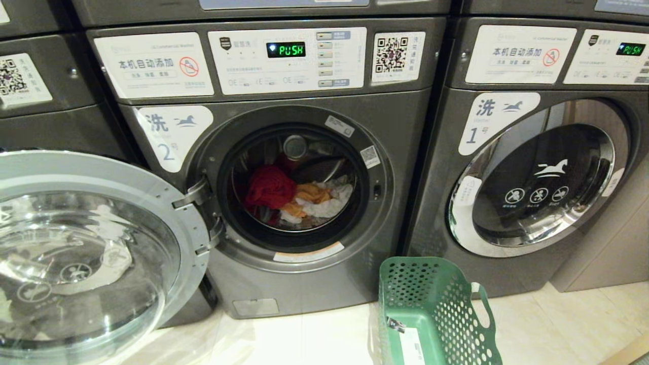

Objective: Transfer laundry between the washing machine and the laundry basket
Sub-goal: Pick a cloth and place it into the basket

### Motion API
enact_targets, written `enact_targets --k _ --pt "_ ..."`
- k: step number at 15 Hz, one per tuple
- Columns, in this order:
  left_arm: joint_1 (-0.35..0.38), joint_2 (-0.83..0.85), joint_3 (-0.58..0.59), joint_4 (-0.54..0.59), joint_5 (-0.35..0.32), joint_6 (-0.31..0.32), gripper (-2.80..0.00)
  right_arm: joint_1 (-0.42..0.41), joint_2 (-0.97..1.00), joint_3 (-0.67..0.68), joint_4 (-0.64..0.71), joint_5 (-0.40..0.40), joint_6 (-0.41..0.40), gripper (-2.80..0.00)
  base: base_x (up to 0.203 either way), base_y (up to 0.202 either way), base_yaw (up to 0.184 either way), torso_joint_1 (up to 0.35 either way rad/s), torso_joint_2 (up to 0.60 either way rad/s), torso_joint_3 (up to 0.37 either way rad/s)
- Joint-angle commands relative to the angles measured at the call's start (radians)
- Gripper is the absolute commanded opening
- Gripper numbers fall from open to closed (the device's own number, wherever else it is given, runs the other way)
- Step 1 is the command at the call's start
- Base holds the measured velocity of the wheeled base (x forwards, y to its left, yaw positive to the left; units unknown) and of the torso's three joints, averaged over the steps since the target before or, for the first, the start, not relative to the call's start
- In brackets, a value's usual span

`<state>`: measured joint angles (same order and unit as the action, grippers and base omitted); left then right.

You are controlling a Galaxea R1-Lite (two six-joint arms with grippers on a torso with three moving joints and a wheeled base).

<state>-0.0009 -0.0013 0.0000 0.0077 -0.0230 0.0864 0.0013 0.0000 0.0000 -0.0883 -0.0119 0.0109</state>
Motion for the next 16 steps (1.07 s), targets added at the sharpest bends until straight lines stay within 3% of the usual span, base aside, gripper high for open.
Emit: enact_targets --k 1,8,16 --pt "0.001 0.001 0.002 0.000 0.000 0.001 -2.80 -0.001 0.000 0.034 -0.001 -0.001 0.000 -2.80 0.000 0.191 0.001 -0.001 0.01 0.004" --pt "0.001 0.001 0.002 0.002 0.002 -0.003 -2.80 0.000 0.000 0.034 -0.001 0.003 -0.012 -2.80 0.000 0.185 -0.001 0.004 0.00 0.002" --pt "-0.001 0.001 0.002 -0.002 0.006 -0.010 -2.80 0.000 0.000 0.034 -0.001 0.000 -0.008 -2.80 0.000 0.009 -0.001 0.001 0.00 0.000"
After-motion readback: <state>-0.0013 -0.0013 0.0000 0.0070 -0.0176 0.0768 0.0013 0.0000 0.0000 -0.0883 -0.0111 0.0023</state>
